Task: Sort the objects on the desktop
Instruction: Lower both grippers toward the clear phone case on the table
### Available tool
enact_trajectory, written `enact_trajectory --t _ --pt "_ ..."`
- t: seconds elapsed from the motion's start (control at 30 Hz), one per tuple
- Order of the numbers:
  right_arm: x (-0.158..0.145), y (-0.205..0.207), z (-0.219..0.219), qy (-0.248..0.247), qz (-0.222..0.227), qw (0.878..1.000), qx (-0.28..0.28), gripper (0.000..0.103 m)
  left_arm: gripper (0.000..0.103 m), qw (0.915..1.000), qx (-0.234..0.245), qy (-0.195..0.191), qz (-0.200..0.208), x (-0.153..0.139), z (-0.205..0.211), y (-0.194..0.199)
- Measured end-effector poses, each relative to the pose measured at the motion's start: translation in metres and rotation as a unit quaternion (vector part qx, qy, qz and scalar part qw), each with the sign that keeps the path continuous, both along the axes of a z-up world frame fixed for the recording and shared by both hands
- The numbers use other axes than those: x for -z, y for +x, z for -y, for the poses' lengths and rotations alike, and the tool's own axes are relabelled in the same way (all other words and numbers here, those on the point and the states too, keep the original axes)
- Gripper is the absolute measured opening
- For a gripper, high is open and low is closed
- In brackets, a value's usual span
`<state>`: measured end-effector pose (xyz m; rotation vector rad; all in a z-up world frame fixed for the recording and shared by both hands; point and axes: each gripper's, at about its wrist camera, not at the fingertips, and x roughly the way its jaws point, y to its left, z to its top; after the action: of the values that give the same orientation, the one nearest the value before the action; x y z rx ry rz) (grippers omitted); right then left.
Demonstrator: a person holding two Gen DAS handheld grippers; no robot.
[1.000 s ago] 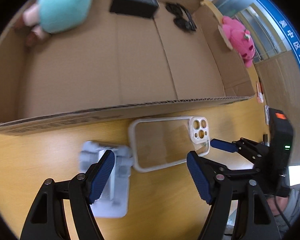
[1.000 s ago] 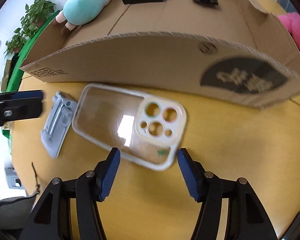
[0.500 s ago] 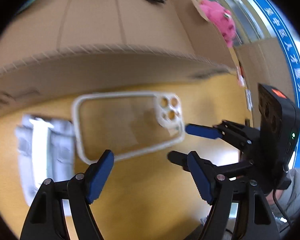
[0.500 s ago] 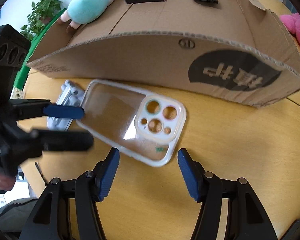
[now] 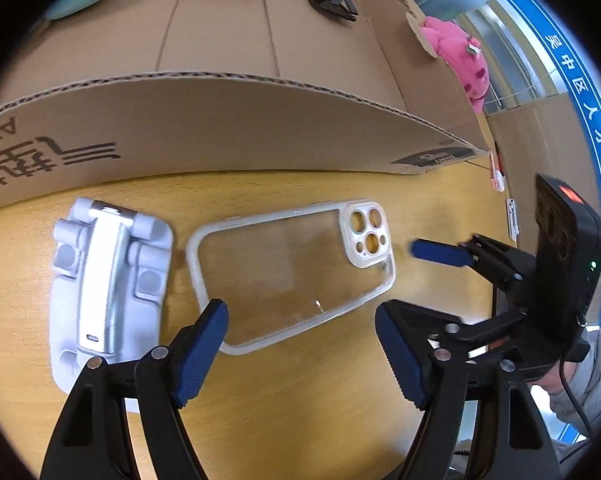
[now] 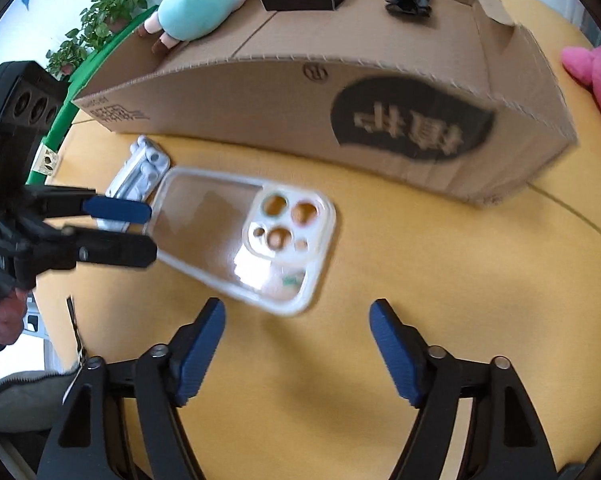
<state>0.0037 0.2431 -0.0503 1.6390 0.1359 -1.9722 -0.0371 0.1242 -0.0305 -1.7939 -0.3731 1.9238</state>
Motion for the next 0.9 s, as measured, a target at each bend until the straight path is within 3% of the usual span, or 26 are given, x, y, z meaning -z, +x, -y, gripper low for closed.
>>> enact_trajectory --t 0.17,0.27,0.37,0.47,0.6,0.9 --pt "0.004 0.006 0.03 -0.006 -0.001 0.999 -0.047 0.083 0.075 0.998 0.013 0.053 0.032 0.007 -0.002 0.009" --pt "0.005 0.019 0.034 -0.007 0.002 0.998 -0.061 0.083 0.075 0.998 0.017 0.05 0.033 0.005 0.003 0.016" --pt "0.006 0.035 0.029 -0.015 0.017 0.998 -0.064 0.083 0.075 0.999 -0.011 0.038 0.018 0.003 0.022 0.023" --pt "0.007 0.045 0.019 -0.008 0.022 0.998 -0.052 0.082 0.075 0.9973 -0.035 0.061 0.022 0.006 0.038 0.024" --pt "0.007 0.041 0.016 -0.005 0.025 0.999 -0.03 0.082 0.075 0.9987 -0.016 0.048 0.011 0.004 0.031 0.016" --pt "0.006 0.019 0.044 -0.007 0.011 0.999 -0.033 0.082 0.073 0.9981 -0.032 0.049 0.019 0.007 0.041 0.001"
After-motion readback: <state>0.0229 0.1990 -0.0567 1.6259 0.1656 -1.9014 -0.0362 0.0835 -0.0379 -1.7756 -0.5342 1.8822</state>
